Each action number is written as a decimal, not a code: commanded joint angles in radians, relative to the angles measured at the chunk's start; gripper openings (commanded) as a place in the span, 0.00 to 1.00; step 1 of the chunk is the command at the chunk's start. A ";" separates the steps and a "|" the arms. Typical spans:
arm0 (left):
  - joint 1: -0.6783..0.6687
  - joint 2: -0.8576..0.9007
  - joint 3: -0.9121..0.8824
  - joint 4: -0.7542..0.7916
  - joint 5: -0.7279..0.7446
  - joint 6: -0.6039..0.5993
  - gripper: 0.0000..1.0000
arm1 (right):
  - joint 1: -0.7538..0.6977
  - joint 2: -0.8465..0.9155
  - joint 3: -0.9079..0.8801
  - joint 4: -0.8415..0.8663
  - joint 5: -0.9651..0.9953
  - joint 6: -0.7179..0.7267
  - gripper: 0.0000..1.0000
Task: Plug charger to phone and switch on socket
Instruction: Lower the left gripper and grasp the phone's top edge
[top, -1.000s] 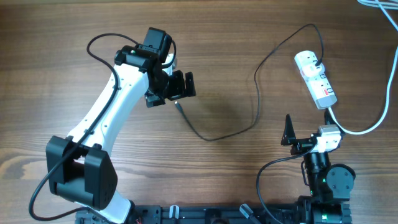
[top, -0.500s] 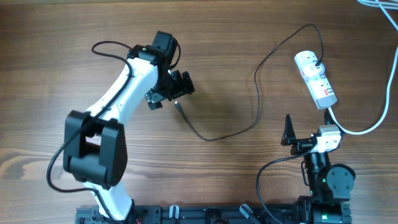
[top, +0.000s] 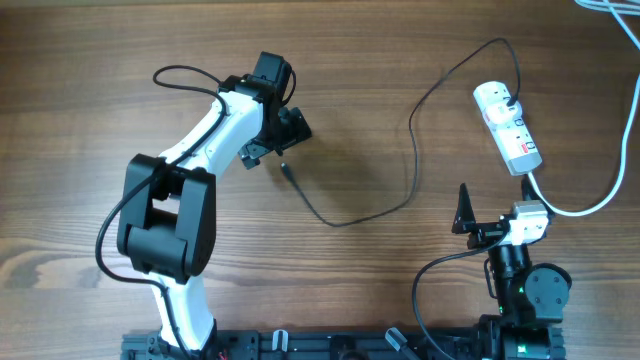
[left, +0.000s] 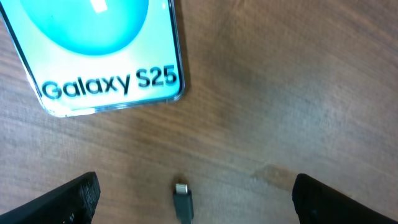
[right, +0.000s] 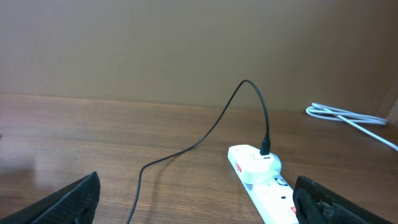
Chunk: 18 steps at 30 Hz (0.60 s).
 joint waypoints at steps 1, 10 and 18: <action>-0.004 0.022 0.008 0.028 -0.133 -0.089 1.00 | 0.001 -0.010 -0.001 0.003 0.017 0.015 1.00; -0.004 0.023 0.008 0.062 -0.295 -0.187 1.00 | 0.001 -0.010 -0.001 0.003 0.017 0.015 1.00; 0.008 0.023 0.008 0.088 -0.412 -0.195 1.00 | 0.001 -0.010 -0.001 0.003 0.017 0.015 0.99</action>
